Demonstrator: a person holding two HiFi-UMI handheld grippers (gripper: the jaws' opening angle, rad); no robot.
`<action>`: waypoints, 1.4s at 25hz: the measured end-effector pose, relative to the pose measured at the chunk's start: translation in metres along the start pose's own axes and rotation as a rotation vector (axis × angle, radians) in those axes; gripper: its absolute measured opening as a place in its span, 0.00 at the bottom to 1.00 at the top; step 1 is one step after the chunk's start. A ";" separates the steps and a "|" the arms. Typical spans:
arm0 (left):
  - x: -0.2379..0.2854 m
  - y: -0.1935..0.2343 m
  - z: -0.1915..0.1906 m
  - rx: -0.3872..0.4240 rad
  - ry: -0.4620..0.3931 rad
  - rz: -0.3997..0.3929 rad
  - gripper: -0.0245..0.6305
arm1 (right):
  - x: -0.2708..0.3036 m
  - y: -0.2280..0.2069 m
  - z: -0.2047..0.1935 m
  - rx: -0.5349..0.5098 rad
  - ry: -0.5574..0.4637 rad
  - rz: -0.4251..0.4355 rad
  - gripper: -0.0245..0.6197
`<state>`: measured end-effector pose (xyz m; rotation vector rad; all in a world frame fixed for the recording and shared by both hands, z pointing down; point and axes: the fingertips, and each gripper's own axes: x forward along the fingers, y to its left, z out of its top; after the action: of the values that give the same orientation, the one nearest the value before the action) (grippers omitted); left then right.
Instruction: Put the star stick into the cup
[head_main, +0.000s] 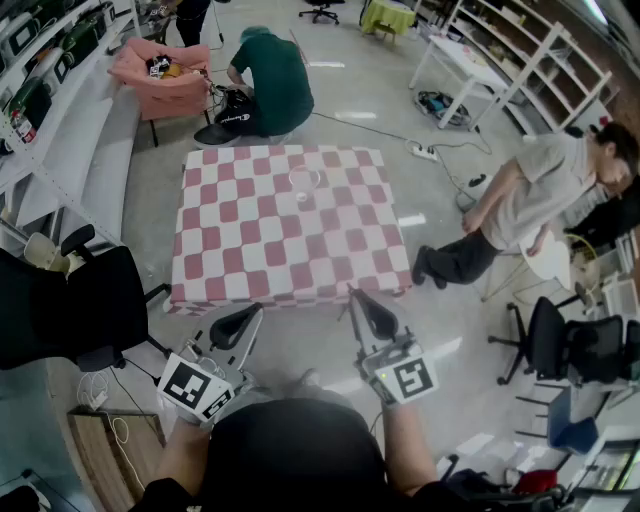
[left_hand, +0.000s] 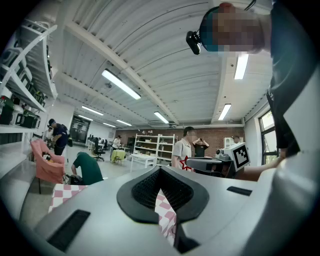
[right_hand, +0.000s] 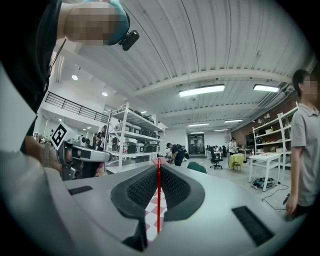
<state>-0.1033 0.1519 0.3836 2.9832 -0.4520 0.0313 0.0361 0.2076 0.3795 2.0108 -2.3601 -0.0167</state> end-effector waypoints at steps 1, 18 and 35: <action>0.002 -0.001 -0.001 -0.001 0.000 0.003 0.10 | -0.001 -0.003 0.000 0.006 -0.002 -0.001 0.08; 0.043 -0.030 -0.018 -0.036 0.049 0.129 0.10 | -0.032 -0.064 0.000 0.120 -0.077 0.067 0.08; 0.093 0.041 -0.029 -0.077 0.058 0.111 0.10 | 0.036 -0.107 -0.023 0.124 -0.010 0.026 0.08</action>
<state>-0.0269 0.0899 0.4212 2.8708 -0.5978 0.1086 0.1370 0.1551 0.3992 2.0370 -2.4506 0.1238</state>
